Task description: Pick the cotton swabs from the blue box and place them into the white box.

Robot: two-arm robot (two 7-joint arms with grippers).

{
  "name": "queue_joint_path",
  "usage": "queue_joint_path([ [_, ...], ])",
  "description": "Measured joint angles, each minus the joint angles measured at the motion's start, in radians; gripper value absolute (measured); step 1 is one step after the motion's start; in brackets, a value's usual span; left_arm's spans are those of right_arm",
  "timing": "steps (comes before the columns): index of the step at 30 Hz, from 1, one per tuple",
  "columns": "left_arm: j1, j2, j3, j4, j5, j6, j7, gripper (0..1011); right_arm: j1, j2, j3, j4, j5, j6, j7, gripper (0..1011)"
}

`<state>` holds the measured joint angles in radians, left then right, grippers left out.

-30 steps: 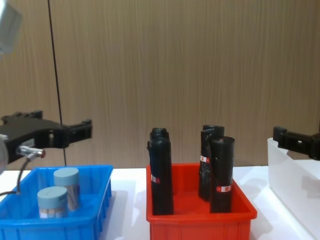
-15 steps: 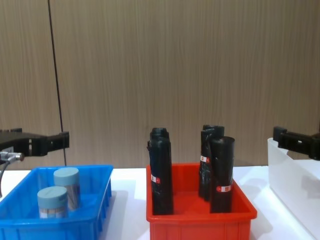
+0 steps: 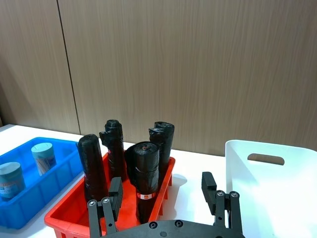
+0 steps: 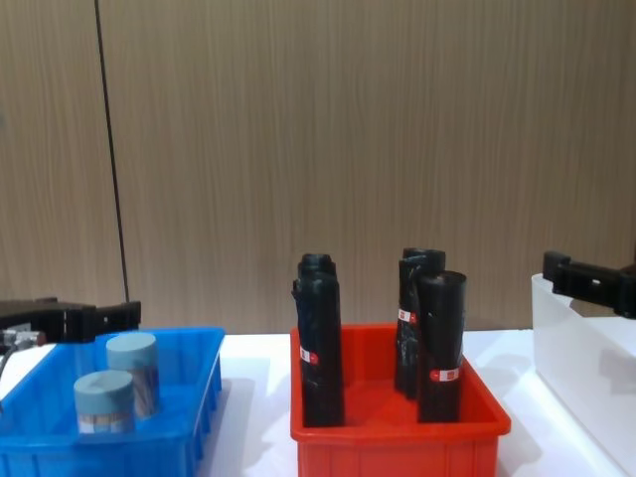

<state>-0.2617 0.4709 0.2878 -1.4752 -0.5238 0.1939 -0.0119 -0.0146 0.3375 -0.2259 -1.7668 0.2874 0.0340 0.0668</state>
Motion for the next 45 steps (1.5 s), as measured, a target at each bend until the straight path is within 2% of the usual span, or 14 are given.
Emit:
queue_joint_path([
  [9, -0.044, -0.015, -0.004, 0.089, -0.001, 0.016, -0.074, 1000, 0.000, 0.000, 0.000, 0.000, 0.000, 0.000, 0.000, 1002],
  [19, -0.076, -0.030, -0.004, 0.165, 0.003, 0.028, -0.120, 1000, 0.000, 0.000, 0.000, 0.000, 0.000, 0.000, 0.000, 1002],
  [34, -0.099, -0.046, 0.000, 0.233, 0.017, 0.038, -0.137, 1000, 0.000, 0.000, 0.000, 0.000, 0.000, 0.000, 0.000, 1002],
  [45, -0.125, -0.059, 0.006, 0.289, 0.048, 0.036, -0.159, 1000, 0.000, 0.000, 0.000, 0.000, 0.000, 0.000, 0.000, 1002],
])
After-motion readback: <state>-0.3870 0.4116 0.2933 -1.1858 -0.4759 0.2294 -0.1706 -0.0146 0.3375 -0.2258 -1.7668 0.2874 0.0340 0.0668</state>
